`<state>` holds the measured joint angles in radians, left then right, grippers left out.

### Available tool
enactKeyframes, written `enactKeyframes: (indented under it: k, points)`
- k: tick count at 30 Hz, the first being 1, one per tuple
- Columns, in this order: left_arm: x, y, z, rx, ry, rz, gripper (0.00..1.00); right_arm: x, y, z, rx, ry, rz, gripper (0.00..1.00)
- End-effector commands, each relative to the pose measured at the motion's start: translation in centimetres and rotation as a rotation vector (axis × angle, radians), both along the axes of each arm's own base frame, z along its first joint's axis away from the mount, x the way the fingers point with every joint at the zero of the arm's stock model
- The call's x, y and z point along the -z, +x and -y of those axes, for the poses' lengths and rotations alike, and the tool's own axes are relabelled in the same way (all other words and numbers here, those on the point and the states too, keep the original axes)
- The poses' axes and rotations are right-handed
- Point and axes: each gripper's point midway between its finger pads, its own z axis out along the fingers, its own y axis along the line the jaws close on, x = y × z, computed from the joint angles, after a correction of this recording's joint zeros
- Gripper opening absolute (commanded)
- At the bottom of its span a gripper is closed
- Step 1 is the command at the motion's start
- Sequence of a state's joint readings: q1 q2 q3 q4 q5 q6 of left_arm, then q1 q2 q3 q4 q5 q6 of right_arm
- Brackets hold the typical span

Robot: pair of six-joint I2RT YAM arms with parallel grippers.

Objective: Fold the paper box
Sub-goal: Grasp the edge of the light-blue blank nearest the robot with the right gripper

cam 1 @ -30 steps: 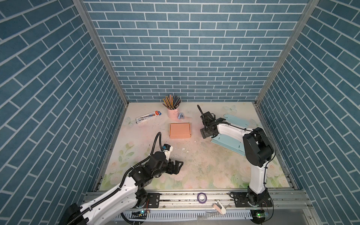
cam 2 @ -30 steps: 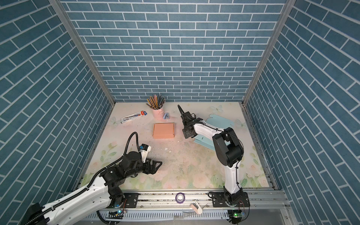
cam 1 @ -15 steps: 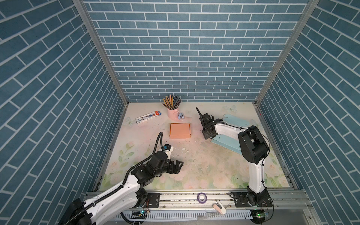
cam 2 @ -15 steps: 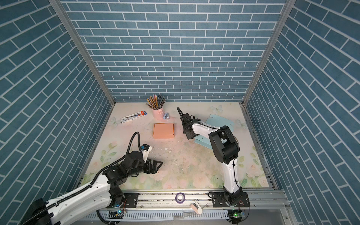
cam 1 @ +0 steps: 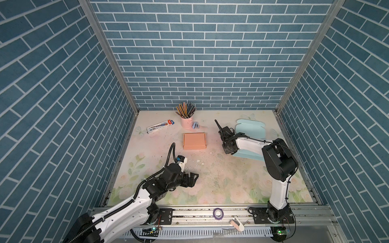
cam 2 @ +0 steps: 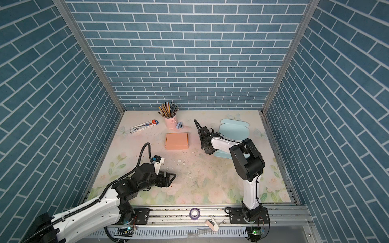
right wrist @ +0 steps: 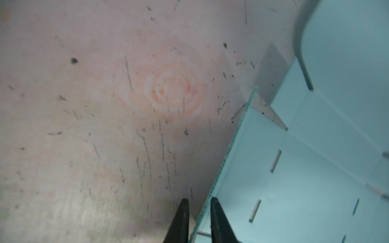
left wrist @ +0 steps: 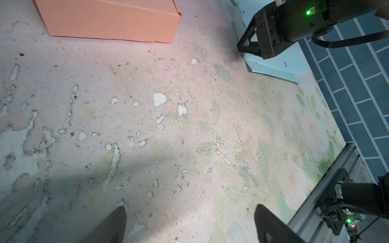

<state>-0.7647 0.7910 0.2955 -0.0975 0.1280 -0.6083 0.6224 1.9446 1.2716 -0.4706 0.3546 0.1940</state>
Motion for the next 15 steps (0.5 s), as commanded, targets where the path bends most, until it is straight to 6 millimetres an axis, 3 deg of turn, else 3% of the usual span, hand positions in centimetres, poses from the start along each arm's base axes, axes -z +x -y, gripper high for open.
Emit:
enactKeyframes:
  k: [1,10,15]
  points:
    - [0.2,0.0,-0.3,-0.023,-0.003,0.003,0.95,-1.2,-0.2,0.5,0.013,0.002,0.030,0.15]
    - [0.6,0.2,-0.4,-0.042,-0.010,0.001,0.95,-2.9,-2.4,0.6,0.014,0.036,0.061,0.03]
    - [0.8,0.4,-0.5,-0.051,-0.005,0.006,0.95,-4.1,-5.3,-0.4,-0.010,0.039,0.086,0.03]
